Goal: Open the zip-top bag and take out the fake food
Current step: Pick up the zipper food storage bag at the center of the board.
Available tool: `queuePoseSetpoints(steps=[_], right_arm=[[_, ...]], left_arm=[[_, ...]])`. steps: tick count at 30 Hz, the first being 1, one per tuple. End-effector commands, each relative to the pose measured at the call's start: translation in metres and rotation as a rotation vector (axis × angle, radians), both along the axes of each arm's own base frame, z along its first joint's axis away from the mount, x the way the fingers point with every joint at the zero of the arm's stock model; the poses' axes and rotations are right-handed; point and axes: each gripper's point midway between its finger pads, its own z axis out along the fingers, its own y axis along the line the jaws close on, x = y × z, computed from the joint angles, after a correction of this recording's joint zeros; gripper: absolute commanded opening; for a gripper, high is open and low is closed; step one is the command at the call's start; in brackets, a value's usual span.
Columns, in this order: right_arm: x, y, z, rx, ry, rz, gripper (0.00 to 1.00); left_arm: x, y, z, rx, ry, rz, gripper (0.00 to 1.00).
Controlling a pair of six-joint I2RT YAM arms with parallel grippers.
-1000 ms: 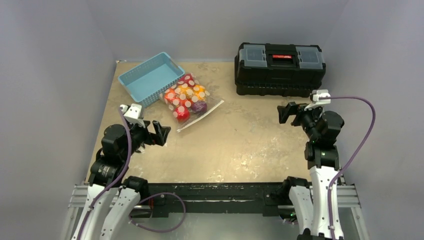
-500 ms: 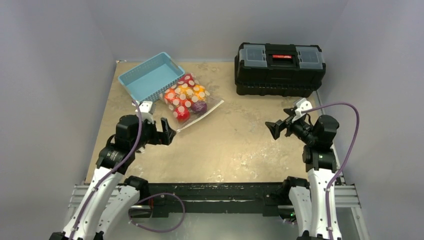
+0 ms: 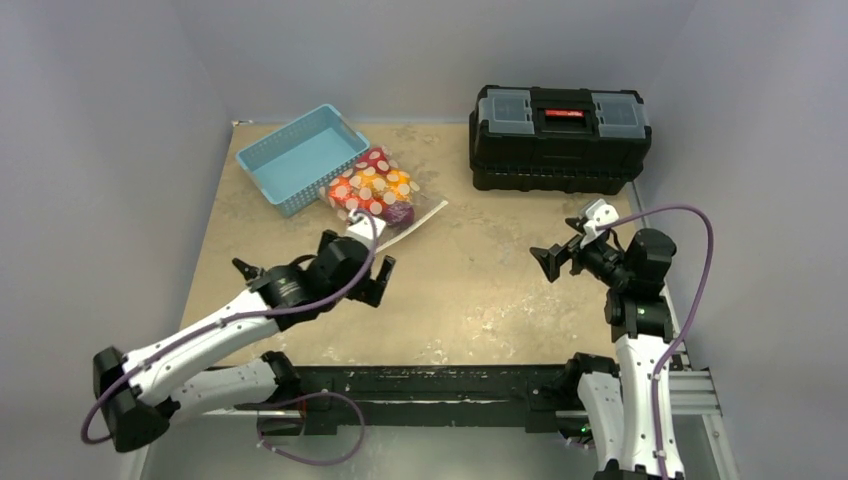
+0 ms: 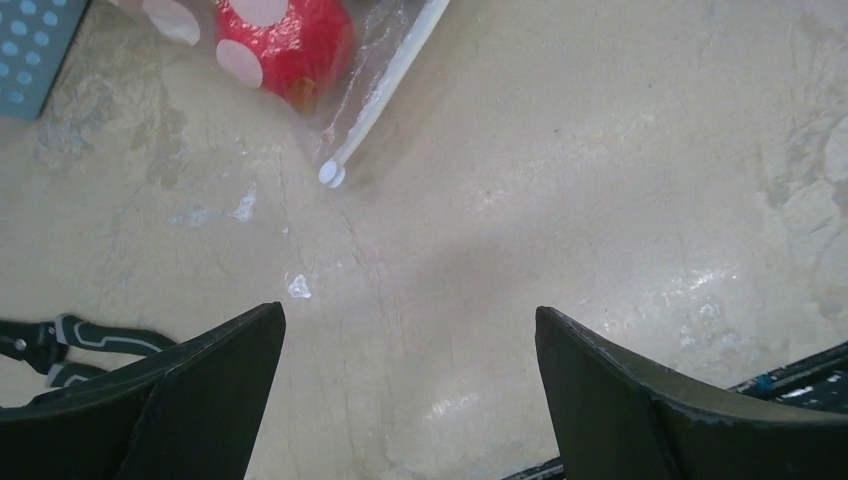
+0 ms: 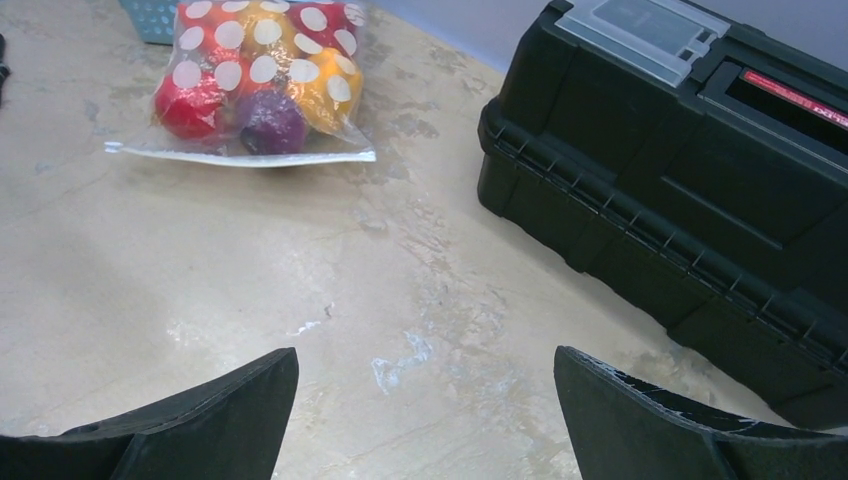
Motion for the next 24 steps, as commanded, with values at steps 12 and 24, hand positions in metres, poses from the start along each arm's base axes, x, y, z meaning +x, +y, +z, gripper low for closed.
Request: queuePoseSetpoints(steps=[12,24], right_arm=[[0.011,-0.010,-0.007,-0.035,0.015,-0.040,0.99],[0.011,-0.009,-0.010,-0.030,0.024,-0.030,0.99]], left_arm=[[0.044,-0.055,0.031,0.314,-0.261,-0.068,0.98],[0.061,-0.082,0.024,0.381,-0.258,-0.047,0.93]])
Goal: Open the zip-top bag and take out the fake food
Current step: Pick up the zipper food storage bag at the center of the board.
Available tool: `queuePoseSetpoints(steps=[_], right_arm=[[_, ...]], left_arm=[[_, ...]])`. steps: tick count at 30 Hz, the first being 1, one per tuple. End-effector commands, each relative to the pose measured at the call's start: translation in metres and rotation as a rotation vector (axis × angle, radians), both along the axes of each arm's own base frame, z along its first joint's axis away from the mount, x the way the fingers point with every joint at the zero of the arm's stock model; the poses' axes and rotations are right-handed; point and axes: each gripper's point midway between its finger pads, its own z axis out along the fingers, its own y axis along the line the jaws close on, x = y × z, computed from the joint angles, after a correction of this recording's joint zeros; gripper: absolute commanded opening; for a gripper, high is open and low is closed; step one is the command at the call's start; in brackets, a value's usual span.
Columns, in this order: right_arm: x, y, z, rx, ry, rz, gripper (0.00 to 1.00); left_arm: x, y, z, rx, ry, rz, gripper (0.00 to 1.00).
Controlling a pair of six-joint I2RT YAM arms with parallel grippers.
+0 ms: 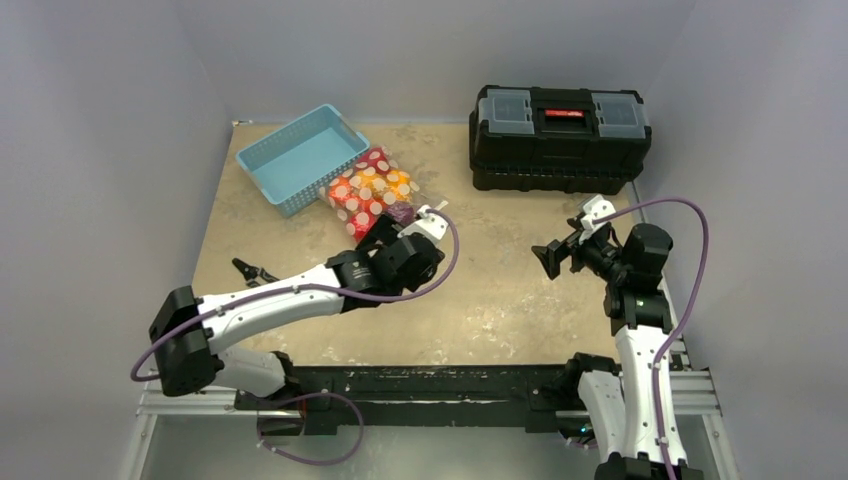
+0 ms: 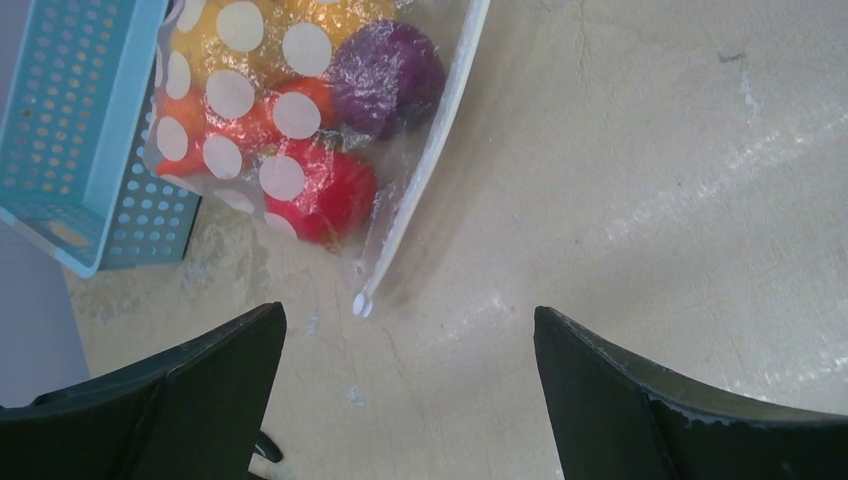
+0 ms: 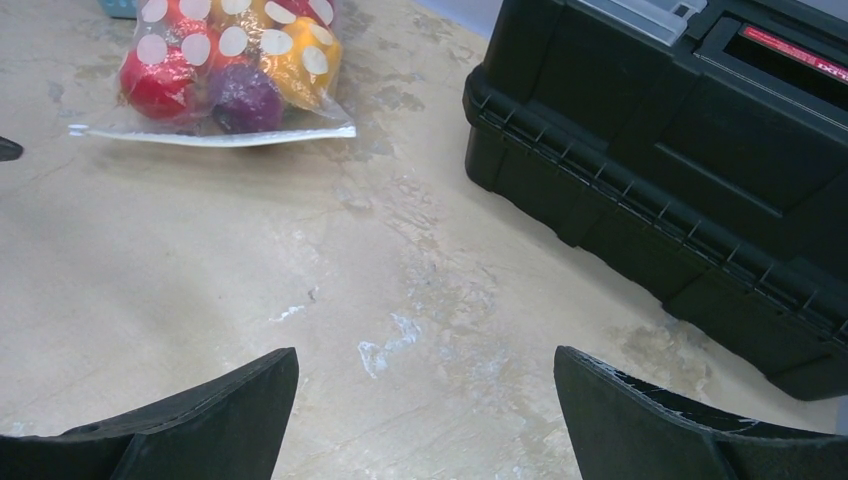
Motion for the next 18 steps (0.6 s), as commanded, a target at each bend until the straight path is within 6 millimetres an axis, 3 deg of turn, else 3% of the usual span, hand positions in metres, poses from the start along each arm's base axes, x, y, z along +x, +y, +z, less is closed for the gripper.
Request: queuePoseSetpoints(steps=[1,3,8,14,18], right_arm=[[0.002,0.000,0.002,-0.006,-0.015,0.009,0.99],[0.004,0.000,0.001,-0.004,-0.008,0.008,0.99],[0.006,-0.003,-0.003,-0.010,0.002,-0.007,0.99],[0.009,-0.005,-0.008,-0.010,0.020,-0.011,0.99],[0.010,-0.005,-0.012,-0.010,0.030,-0.010,0.99]], left_arm=[[0.017,-0.010,0.015,0.087,-0.062,0.064,0.92],[0.026,-0.014,0.010,0.147,-0.084,0.075,0.89],[0.052,-0.041,-0.023,0.221,-0.141,0.072,0.68],[0.077,-0.037,-0.065,0.300,-0.109,0.119,0.56],[0.087,-0.029,-0.076,0.317,-0.126,0.142,0.55]])
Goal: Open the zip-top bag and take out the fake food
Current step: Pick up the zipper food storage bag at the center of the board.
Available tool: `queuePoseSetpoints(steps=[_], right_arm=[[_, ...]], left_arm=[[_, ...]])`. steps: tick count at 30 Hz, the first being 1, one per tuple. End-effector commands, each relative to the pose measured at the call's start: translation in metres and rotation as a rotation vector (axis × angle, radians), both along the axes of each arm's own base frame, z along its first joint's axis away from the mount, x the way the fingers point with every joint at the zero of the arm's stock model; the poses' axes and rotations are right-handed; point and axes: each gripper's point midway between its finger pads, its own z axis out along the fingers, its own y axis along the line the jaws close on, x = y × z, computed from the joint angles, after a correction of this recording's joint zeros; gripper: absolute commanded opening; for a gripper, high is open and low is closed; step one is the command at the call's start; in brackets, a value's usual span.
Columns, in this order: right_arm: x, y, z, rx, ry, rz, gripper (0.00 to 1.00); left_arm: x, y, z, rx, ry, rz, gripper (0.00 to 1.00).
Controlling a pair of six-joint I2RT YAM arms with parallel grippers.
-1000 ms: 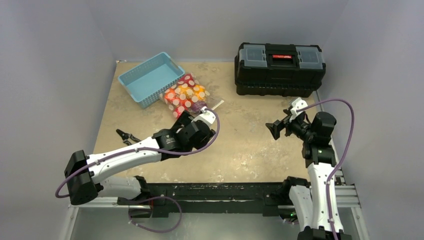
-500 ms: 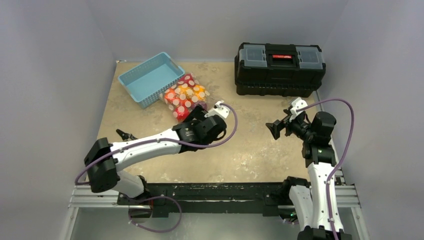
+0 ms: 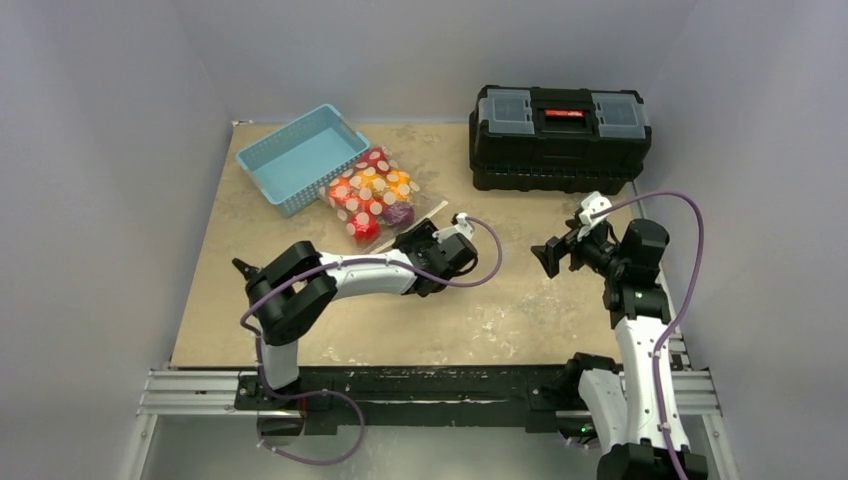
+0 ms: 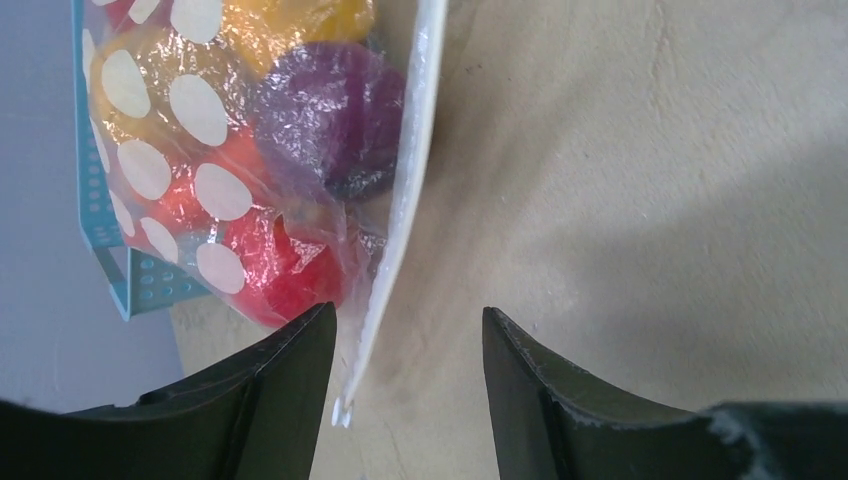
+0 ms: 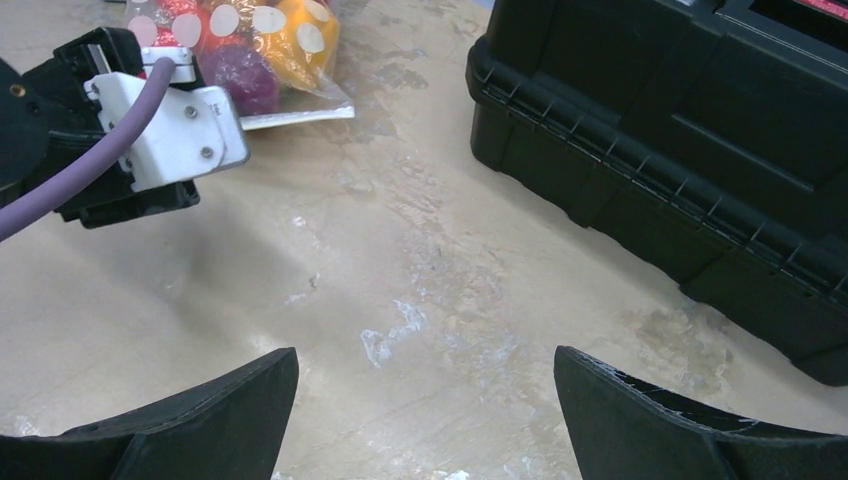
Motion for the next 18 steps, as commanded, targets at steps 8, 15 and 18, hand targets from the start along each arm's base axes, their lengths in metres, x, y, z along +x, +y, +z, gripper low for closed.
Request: queuePoseSetpoints(steps=[8,15,18], right_arm=[[0.009,-0.004,-0.004,-0.012,0.003,-0.008,0.99],[0.008,-0.005,-0.004,-0.017,0.000,-0.012,0.99],[0.009,-0.005,-0.004,-0.018,-0.001,-0.012,0.99]], left_arm=[[0.039,0.016,-0.003,-0.016,-0.106,0.093,0.45],[0.038,0.025,-0.015,-0.024,-0.089,0.117,0.34],[0.039,0.030,-0.020,-0.034,-0.085,0.137,0.32]])
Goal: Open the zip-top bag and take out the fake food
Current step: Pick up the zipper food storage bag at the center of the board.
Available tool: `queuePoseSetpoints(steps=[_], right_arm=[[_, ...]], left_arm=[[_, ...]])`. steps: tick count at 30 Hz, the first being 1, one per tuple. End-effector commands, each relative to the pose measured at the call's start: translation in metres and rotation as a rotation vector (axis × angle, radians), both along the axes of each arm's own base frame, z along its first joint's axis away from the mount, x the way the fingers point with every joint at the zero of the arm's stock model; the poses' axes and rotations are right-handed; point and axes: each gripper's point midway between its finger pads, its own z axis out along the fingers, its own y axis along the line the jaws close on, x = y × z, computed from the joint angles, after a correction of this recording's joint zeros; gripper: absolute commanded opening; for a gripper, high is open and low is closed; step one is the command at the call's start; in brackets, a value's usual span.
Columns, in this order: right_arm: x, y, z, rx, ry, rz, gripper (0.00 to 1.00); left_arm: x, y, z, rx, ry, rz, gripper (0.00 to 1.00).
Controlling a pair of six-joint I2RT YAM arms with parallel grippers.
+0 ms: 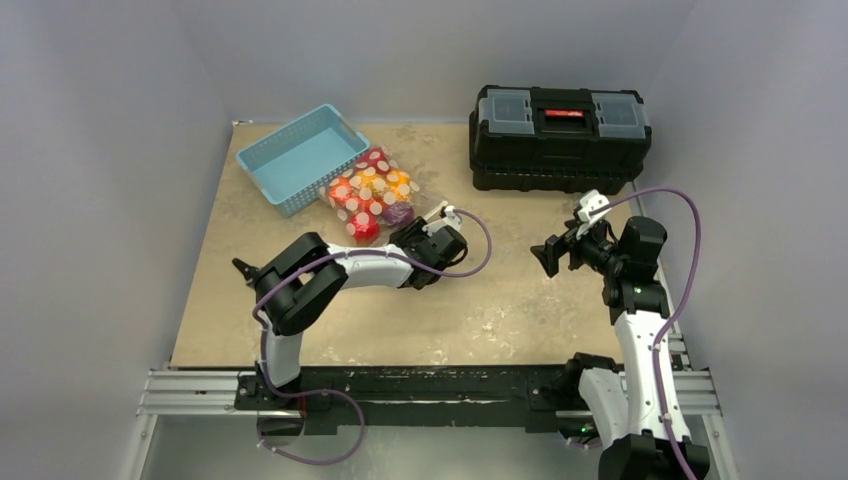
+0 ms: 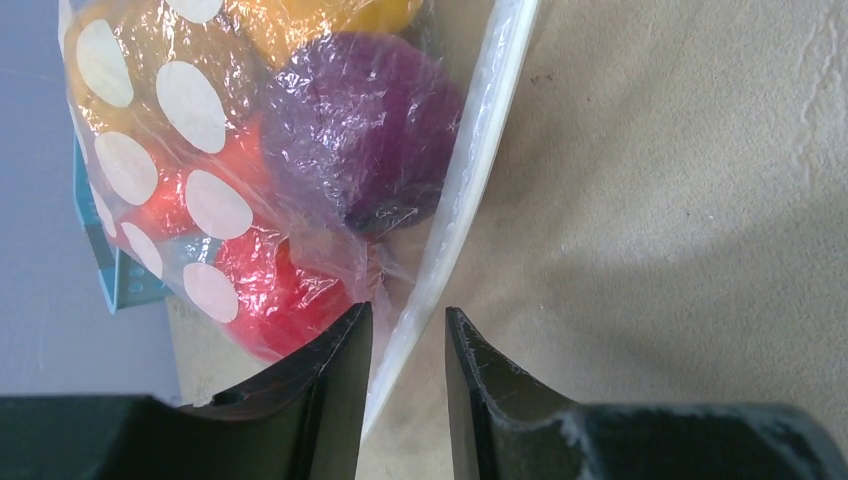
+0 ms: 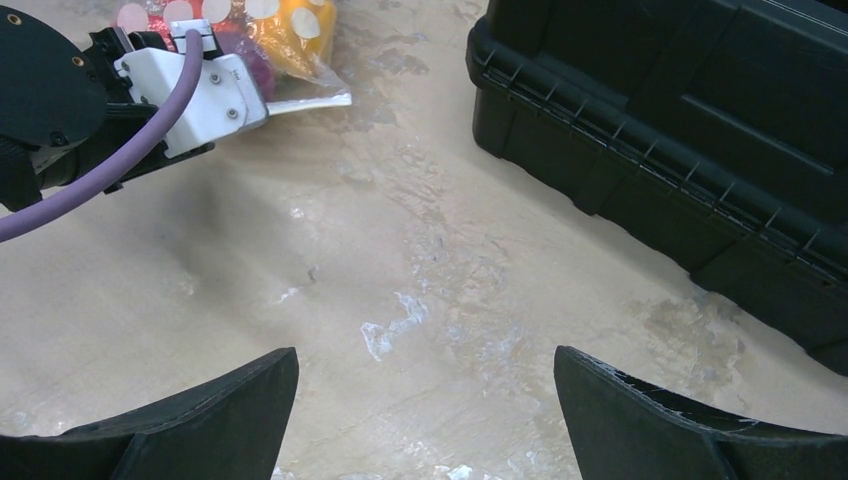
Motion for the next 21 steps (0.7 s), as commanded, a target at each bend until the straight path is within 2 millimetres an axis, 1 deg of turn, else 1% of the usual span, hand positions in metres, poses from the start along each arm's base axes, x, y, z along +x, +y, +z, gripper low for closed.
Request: queuePoseSetpoints(steps=[1,4,7,10,11,13,14,17,21], right_arm=[[0.004,-0.004,0.006,-0.022,-0.038,-0.009,0.99],[0.004,-0.003,0.006,-0.022,-0.038,-0.008,0.99],[0.004,-0.004,0.005,-0.023,-0.037,-0.008,0.99],[0.004,-0.004,0.006,-0.024,-0.041,-0.008,0.99],[0.004,-0.004,0.007,-0.024,-0.040,-0.009,0.99],[0.003,-0.004,0.007,-0.026,-0.041,-0.012,0.99],[0.004,-0.005,0.008,-0.027,-0.044,-0.014,0.99],[0.002,-0.005,0.010,-0.032,-0.050,-0.017,0.99],[0.000,-0.005,0.013,-0.036,-0.063,-0.016,0.99]], left_arm=[[0.007,0.005,-0.002,-0.044,-0.030,0.044,0.31],[0.010,0.011,-0.011,-0.031,-0.017,0.056,0.29],[0.012,0.017,-0.015,-0.030,-0.007,0.070,0.19],[0.014,0.021,-0.018,-0.031,0.003,0.078,0.13],[0.015,0.022,-0.018,-0.029,0.003,0.081,0.10],[0.015,0.023,-0.013,-0.030,0.001,0.082,0.00],[0.013,0.023,-0.011,-0.025,0.006,0.080,0.00],[0.007,0.019,0.017,-0.057,-0.013,0.041,0.00],[-0.006,0.009,0.055,-0.104,-0.041,-0.036,0.00]])
